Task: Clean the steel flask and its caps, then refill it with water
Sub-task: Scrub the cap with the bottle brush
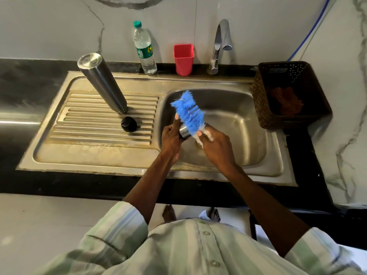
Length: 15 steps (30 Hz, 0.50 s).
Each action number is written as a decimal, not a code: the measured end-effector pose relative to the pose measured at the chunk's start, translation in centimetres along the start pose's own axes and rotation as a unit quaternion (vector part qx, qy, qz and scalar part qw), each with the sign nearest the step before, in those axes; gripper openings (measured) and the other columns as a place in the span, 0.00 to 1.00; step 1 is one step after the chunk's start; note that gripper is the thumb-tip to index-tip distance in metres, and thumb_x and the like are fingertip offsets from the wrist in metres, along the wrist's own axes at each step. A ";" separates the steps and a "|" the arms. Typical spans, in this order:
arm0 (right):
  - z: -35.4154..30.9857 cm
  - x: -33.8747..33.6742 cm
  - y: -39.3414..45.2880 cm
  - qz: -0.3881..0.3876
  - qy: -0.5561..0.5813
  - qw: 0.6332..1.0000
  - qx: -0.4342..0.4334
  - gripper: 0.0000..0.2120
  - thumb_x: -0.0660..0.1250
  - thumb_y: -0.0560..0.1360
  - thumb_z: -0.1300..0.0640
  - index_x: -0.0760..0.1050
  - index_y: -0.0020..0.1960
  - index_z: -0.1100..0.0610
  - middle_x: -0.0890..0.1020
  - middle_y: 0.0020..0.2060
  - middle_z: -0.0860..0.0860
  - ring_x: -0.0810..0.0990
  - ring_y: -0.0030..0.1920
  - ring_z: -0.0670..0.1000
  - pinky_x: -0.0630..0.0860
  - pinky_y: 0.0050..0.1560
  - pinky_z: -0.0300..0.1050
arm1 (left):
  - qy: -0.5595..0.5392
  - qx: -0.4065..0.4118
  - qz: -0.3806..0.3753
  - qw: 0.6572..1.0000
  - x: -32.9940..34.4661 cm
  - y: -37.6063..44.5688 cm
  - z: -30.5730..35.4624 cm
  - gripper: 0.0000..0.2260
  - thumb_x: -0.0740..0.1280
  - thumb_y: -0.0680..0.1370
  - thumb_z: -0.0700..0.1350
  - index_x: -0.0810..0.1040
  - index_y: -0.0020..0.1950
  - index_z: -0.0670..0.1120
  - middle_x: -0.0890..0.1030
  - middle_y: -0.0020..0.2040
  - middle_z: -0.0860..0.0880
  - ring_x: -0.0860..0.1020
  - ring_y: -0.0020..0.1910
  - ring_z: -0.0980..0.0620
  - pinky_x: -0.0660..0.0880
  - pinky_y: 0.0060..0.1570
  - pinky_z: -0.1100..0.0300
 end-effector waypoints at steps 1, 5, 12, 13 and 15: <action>-0.5 0.1 -0.4 -0.006 -0.005 1.000 -0.018 0.15 0.62 0.79 0.46 0.73 0.65 0.42 0.84 0.53 0.48 0.80 0.52 0.52 0.75 0.52 0.46 | 0.008 0.005 -0.003 1.000 -0.1 0.0 0.0 0.15 0.65 0.81 0.52 0.76 0.54 0.40 0.78 0.49 0.38 0.81 0.39 0.52 0.79 0.35 0.60; 0.6 -0.2 0.7 0.009 0.042 0.998 0.044 0.14 0.62 0.78 0.46 0.76 0.62 0.46 0.84 0.51 0.48 0.81 0.53 0.54 0.77 0.54 0.51 | 0.037 0.030 -0.021 0.999 0.3 -0.4 0.0 0.14 0.62 0.83 0.53 0.78 0.49 0.42 0.83 0.47 0.41 0.83 0.44 0.47 0.82 0.41 0.53; 0.3 0.0 0.3 0.008 0.018 0.999 0.039 0.14 0.61 0.78 0.45 0.75 0.62 0.45 0.84 0.52 0.49 0.81 0.52 0.54 0.77 0.53 0.51 | 0.029 0.036 -0.026 0.999 0.5 -0.8 0.3 0.11 0.62 0.83 0.43 0.79 0.46 0.40 0.84 0.37 0.46 0.83 0.36 0.52 0.80 0.36 0.59; 0.6 -0.1 0.8 0.016 0.021 0.998 0.050 0.14 0.61 0.77 0.45 0.75 0.61 0.46 0.84 0.51 0.49 0.81 0.53 0.55 0.77 0.53 0.51 | 0.022 0.039 -0.035 0.998 0.4 -0.8 0.1 0.11 0.62 0.83 0.42 0.80 0.46 0.39 0.84 0.38 0.45 0.83 0.37 0.51 0.80 0.37 0.59; 0.3 0.0 0.5 -0.001 -0.013 1.000 0.027 0.15 0.61 0.77 0.44 0.74 0.62 0.45 0.84 0.51 0.49 0.81 0.51 0.56 0.77 0.52 0.51 | 0.008 0.037 -0.046 0.998 0.3 -0.8 0.2 0.10 0.62 0.82 0.39 0.80 0.45 0.39 0.84 0.39 0.45 0.83 0.40 0.52 0.81 0.42 0.59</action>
Point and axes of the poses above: each hand's wrist, its own y-axis towards the middle knuckle, its own x-axis out of the palm, z = x × y, the point moved 3 cm from there along y, towards the middle knuckle
